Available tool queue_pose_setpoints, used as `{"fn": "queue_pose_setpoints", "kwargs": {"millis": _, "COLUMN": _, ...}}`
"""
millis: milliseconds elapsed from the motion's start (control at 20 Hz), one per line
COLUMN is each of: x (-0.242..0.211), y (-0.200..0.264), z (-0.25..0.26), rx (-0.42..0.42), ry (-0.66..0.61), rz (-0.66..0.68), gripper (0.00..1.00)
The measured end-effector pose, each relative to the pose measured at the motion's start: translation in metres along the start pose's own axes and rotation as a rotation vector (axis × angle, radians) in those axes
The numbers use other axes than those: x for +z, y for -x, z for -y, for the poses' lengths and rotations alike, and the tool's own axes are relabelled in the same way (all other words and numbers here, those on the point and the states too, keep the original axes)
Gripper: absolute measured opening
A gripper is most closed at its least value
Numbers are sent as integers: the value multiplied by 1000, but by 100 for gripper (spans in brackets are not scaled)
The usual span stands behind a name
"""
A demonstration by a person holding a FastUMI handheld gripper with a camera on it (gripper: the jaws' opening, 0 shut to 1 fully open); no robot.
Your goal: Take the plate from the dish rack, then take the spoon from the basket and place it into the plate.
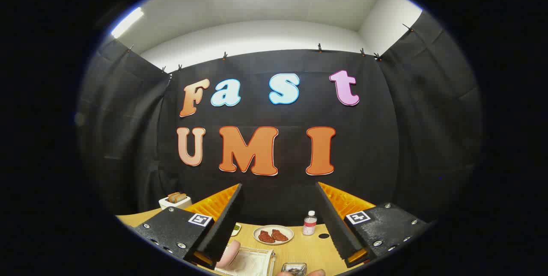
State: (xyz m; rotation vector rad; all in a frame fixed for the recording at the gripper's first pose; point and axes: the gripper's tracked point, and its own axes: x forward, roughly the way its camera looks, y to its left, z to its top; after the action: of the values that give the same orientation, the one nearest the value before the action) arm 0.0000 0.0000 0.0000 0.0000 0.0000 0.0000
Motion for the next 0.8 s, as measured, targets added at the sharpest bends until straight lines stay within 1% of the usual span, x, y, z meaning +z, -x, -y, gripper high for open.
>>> {"fn": "queue_pose_setpoints", "kwargs": {"millis": 300, "x": 5, "y": 5, "z": -1, "rx": -7, "ry": 13, "rz": 12, "gripper": 98}}
{"fn": "queue_pose_setpoints", "kwargs": {"millis": 600, "x": 4, "y": 3, "z": -9, "rx": 20, "ry": 17, "rz": 5, "gripper": 98}}
{"fn": "queue_pose_setpoints", "kwargs": {"millis": 800, "x": 8, "y": 5, "z": -8, "rx": 7, "ry": 12, "rz": 10, "gripper": 98}}
